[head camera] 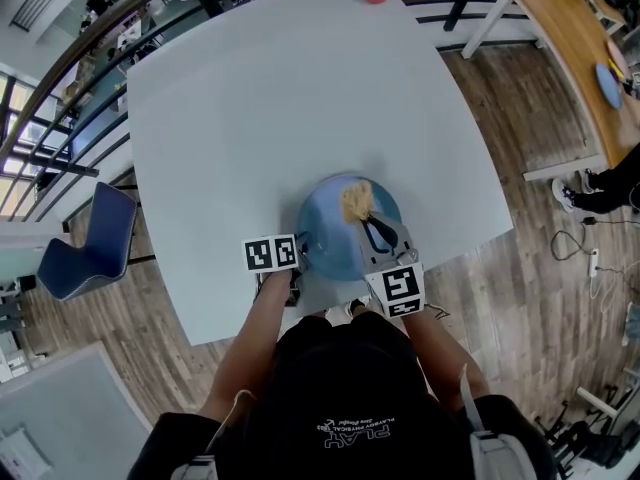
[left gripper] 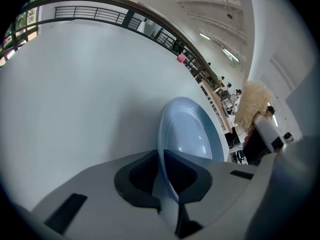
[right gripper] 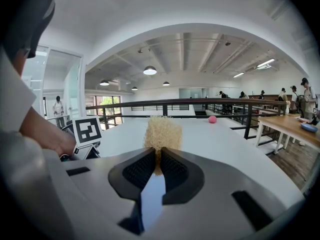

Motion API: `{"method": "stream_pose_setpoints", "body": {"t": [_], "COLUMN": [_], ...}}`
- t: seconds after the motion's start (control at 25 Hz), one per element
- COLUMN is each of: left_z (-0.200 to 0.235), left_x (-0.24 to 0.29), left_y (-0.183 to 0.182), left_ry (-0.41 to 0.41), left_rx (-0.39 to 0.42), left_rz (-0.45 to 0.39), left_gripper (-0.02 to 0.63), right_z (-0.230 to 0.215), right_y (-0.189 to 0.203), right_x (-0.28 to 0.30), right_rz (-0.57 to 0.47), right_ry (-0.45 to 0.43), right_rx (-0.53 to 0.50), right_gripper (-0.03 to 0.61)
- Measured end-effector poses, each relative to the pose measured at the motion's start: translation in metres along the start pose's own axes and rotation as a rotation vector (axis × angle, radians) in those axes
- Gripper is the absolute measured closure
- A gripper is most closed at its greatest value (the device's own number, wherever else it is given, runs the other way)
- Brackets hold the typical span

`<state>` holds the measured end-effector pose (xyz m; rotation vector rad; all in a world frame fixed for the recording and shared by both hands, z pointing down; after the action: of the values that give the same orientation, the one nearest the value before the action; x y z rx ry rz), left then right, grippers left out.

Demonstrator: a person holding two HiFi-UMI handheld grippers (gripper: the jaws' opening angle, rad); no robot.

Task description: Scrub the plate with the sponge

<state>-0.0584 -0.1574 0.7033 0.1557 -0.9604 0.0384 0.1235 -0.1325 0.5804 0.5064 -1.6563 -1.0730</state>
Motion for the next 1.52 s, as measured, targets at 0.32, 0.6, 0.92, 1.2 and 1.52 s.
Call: {"method": "stream_pose_setpoints", "body": {"t": [0.32,0.6,0.92,1.2,1.52], "left_z": [0.002,-0.003,-0.01,-0.02,-0.05], "left_x": [-0.001,-0.004,-0.01,-0.034,-0.086], "left_y": [-0.003,-0.009,-0.011,-0.021,-0.054], "left_ry": [0.036,0.068,0.069,0.071,0.017], "left_rx": [-0.056,-0.059,-0.015,0.043,0.175], "left_rz": [-0.047,-0.073,-0.132,-0.231,-0.397], "left_gripper": [0.583,0.588,0.588,0.588,0.588], "right_z": [-0.002,-0.006,-0.011,-0.006,-0.001], "right_y": [0.001,0.002,0.005,-0.001,-0.022], "right_x": [0.001,0.001,-0.002,-0.009,-0.018], "right_rz": [0.0,0.006,0.009,-0.008,-0.054], "right_ry": [0.001,0.002,0.028,0.027,0.032], "right_rx": [0.005,0.007,0.017,0.012,-0.019], "right_gripper": [0.534,0.534,0.534,0.534,0.534]}}
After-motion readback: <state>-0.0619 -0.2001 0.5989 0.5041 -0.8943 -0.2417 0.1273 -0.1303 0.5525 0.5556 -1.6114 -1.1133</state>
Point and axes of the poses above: the fingertips, and each gripper's own axes: x forward along the fingers, z to its left, y out of its underside, the point moved 6 cm from there along -x, backward along the fingers, and after that the axes turned 11 degrees about z, right-handed, at the moved point
